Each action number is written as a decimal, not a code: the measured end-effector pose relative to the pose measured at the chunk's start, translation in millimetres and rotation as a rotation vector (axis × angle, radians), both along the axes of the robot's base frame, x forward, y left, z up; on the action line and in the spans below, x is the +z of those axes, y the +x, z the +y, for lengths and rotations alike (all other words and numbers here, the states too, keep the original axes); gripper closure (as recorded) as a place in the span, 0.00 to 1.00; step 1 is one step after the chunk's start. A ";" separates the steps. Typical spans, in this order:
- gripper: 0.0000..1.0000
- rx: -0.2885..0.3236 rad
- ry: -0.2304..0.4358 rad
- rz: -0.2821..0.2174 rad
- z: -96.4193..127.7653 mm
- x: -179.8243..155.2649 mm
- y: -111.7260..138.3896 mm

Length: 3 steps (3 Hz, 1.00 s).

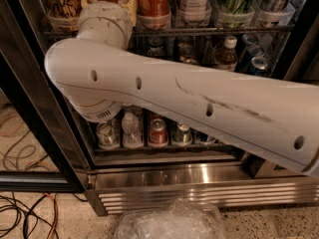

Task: Pick coke can from top shelf of fridge

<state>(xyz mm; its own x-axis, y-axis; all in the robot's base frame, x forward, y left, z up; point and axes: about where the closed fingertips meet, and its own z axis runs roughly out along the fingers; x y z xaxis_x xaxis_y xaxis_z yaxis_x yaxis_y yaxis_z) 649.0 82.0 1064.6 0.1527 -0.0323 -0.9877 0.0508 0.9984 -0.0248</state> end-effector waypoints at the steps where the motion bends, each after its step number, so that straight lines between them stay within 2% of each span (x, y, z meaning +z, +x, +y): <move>1: 0.48 0.000 -0.004 0.003 -0.2 0.3 1.8; 3: 0.94 0.000 -0.004 0.003 -0.2 0.4 1.8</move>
Offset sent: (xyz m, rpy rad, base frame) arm 0.0021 -0.0003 0.0003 -0.0044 0.0029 0.0004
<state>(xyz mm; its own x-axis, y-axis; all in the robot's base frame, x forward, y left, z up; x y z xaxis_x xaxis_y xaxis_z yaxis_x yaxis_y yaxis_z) 650.8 81.8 1064.9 0.1500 -0.0366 -0.9880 0.0505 0.9983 -0.0293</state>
